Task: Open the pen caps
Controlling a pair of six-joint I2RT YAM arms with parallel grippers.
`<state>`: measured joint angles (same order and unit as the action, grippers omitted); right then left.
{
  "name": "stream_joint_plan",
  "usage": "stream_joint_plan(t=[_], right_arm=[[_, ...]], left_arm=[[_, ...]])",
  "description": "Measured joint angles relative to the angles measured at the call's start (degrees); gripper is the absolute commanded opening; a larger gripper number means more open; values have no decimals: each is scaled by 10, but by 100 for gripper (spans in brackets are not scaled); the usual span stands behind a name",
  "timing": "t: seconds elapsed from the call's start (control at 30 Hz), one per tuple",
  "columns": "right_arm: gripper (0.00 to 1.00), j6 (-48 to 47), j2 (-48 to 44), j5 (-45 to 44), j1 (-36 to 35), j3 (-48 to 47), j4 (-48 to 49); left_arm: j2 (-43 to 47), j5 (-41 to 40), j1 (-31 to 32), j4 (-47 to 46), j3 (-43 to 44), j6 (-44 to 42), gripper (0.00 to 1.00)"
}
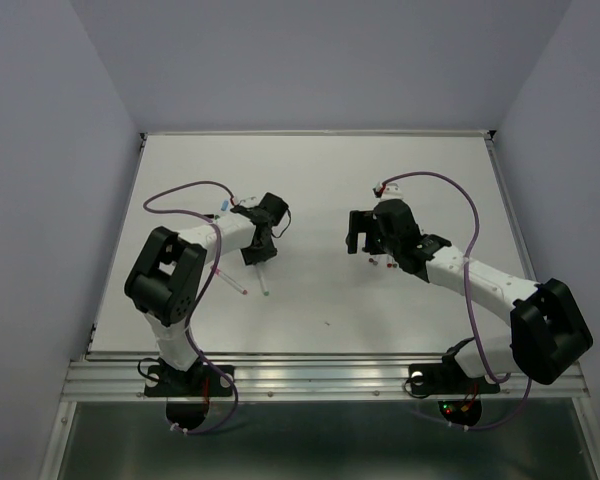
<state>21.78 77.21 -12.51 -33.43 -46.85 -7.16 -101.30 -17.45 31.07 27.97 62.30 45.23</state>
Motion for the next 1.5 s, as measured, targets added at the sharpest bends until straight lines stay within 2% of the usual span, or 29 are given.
stream_joint_plan(t=[0.17, 0.23, 0.27, 0.37, 0.67, 0.83, 1.0, 1.07, 1.3, 1.5], right_arm=[[100, 0, 0, -5, 0, 0, -2], [100, 0, 0, -7, 0, 0, -2], [100, 0, 0, -8, 0, 0, -2], [100, 0, 0, -10, 0, 0, -2], [100, -14, -3, 13, 0, 0, -2], [100, -45, -39, 141, 0, 18, 21], [100, -39, -67, 282, -3, 35, 78], [100, -36, -64, 306, -12, 34, 94], [100, -28, 3, 322, -82, -21, 112], [97, -25, 68, 273, -117, -104, 124]], left_arm=[[-4, -1, 0, -4, 4, 0, 29], [-4, -2, 0, -8, 4, 0, 19], [-4, -2, 0, -9, 3, 0, 11], [-4, -2, 0, -13, 2, -2, 0], [7, -1, 0, -25, -9, -9, 0], [42, 9, 0, -33, -10, -24, 0], [169, 33, 0, -93, -13, -29, 0], [207, 37, 3, -114, -13, -29, 0], [254, 39, 31, -159, -18, -18, 0], [254, 42, 41, -164, -28, -5, 0]])
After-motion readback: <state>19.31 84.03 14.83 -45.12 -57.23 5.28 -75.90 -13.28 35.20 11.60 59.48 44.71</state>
